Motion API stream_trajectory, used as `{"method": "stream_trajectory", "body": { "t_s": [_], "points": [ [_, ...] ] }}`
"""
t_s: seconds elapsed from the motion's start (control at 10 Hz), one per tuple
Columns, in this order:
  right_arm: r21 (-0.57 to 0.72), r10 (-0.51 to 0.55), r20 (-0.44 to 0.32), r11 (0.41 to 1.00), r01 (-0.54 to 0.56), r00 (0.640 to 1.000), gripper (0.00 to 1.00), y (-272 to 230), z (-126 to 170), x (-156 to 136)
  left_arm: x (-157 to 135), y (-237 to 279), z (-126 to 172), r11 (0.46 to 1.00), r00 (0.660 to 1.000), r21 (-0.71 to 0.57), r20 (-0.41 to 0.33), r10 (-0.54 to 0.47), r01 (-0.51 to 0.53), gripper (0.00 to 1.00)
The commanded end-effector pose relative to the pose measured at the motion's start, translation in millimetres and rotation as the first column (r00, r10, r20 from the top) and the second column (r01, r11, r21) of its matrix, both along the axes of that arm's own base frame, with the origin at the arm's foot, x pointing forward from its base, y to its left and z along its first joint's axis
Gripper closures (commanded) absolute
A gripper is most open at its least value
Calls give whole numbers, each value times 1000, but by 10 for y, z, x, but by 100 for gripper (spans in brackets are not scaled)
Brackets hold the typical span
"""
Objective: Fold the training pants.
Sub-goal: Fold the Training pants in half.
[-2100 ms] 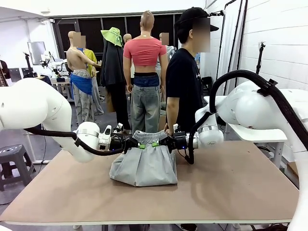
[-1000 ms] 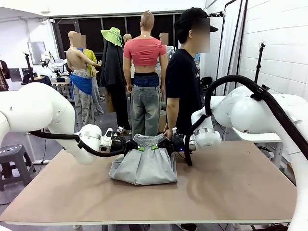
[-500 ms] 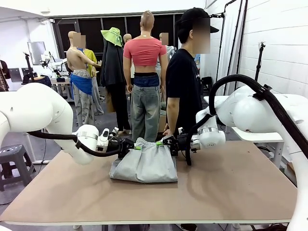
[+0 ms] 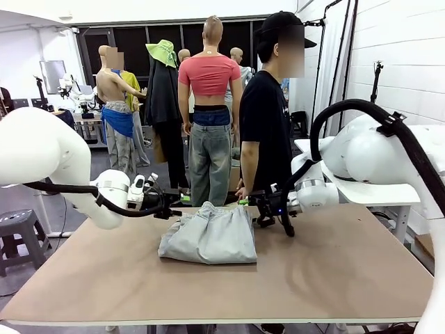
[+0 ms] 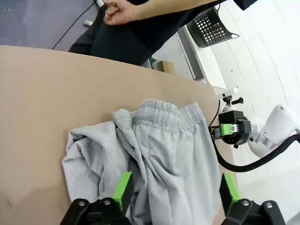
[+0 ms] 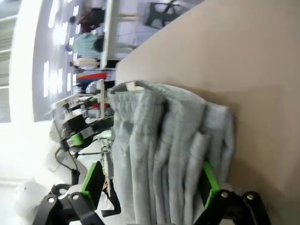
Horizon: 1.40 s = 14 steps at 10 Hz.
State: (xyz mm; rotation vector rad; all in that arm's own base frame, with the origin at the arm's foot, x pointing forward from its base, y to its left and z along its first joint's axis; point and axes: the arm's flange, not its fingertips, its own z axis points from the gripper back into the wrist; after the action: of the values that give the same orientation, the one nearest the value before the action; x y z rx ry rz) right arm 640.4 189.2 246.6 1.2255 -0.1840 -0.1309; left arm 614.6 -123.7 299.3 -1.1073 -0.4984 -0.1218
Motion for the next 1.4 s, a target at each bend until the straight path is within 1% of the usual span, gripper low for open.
{"method": "stream_trajectory", "body": {
  "t_s": [0.0, 0.1, 0.2, 0.3, 0.4, 0.6, 0.7, 0.8, 1.3],
  "points": [
    [-180, 3, -140, 983, -28, 990, 0, -35, 253, -100, -269, 168, 189, 999, 999, -3, 38, 39, -39, 0],
    [-241, -20, -179, 970, -24, 984, 0, -114, 363, -162, -404, 273, 288, 999, 998, -8, 49, 50, -50, 0],
    [-265, -36, -179, 964, -13, 983, 0, -181, 488, -216, -517, 389, 367, 998, 996, -12, 63, 65, -65, 0],
    [-271, -47, -159, 963, 2, 986, 0, -242, 609, -271, -580, 482, 428, 997, 994, -15, 74, 82, -81, 0],
    [-262, -53, -122, 965, 19, 991, 0, -288, 720, -285, -569, 552, 476, 996, 992, -19, 88, 89, -88, 0],
    [-257, -56, -113, 966, 25, 992, 0, -286, 759, -381, -621, 512, 510, 996, 993, -21, 86, 83, -82, 0],
    [-249, -53, -85, 968, 30, 995, 0, -279, 745, -356, -588, 492, 513, 997, 994, -14, 76, 74, -73, 0],
    [-253, -44, -116, 967, 13, 992, 0, -296, 829, -272, -563, 562, 548, 996, 994, 1, 59, 88, -88, 0],
    [-253, -44, -116, 967, 13, 992, 0, -296, 829, -272, -563, 562, 548, 996, 994, 1, 59, 88, -88, 0]
  ]
}}
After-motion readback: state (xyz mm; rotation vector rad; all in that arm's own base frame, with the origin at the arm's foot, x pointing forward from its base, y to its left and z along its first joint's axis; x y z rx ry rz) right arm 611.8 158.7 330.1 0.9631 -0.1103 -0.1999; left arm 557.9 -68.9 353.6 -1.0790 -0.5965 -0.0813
